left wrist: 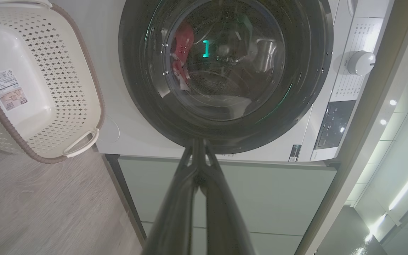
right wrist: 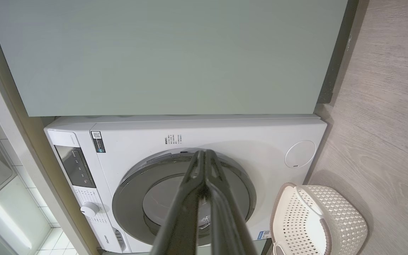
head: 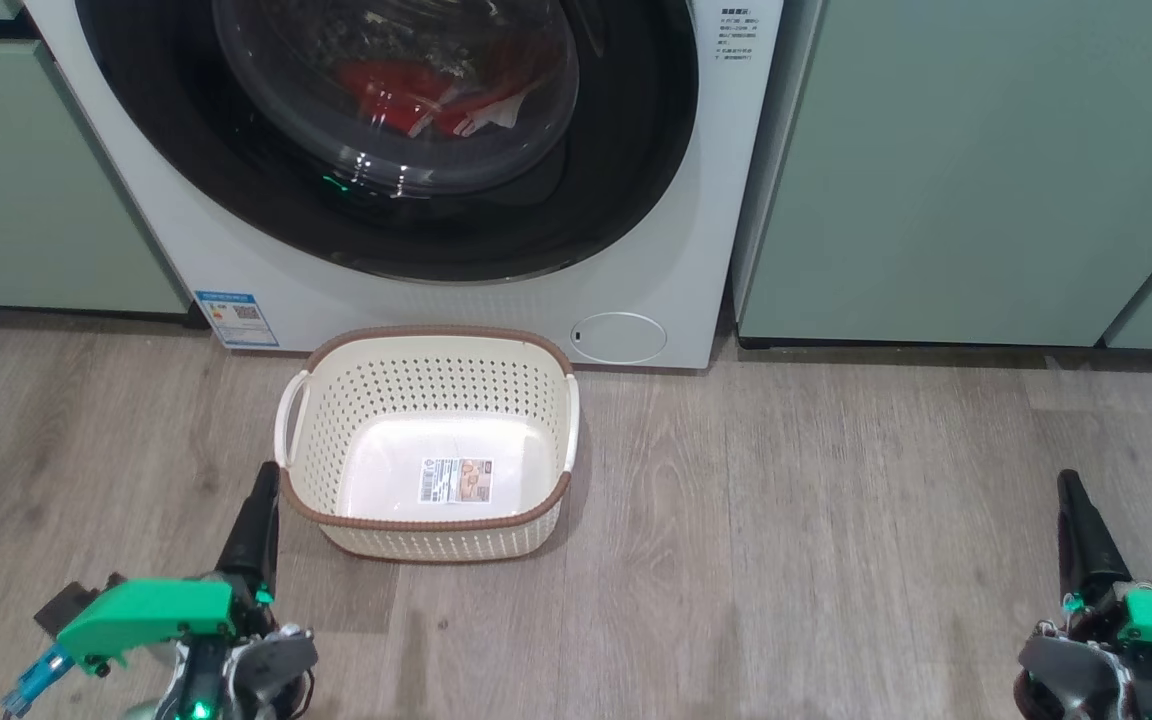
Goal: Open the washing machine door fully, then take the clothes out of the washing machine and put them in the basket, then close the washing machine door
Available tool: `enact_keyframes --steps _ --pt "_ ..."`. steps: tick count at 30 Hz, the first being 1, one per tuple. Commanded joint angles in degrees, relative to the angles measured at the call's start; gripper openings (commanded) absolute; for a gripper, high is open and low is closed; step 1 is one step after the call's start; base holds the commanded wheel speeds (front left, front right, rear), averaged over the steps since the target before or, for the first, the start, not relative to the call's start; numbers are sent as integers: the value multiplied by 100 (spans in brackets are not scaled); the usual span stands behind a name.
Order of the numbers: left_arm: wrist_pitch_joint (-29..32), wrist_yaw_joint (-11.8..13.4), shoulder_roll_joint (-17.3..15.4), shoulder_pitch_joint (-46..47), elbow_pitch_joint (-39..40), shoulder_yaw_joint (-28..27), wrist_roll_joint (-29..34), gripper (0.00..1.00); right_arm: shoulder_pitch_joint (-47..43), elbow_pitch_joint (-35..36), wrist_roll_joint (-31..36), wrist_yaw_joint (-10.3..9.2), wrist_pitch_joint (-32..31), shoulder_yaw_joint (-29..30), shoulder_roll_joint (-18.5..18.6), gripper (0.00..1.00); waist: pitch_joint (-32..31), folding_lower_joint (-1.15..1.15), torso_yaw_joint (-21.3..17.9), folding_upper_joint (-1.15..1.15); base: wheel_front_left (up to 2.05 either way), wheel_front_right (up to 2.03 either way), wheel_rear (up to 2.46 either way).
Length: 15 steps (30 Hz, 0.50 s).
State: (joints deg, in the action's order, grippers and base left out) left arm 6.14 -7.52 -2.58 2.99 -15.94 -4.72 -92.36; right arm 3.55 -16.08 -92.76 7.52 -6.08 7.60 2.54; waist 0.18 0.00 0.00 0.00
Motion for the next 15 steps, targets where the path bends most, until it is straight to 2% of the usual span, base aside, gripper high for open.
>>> enact_keyframes --steps 1,15 --pt "40 3 -31 320 191 -186 24 0 264 206 61 -3 -41 -107 37 0 0 0 0 0 0 0 0" --pt "40 3 -30 320 191 -186 25 0 264 206 62 -3 -42 -106 37 0 0 0 0 0 0 0 0"
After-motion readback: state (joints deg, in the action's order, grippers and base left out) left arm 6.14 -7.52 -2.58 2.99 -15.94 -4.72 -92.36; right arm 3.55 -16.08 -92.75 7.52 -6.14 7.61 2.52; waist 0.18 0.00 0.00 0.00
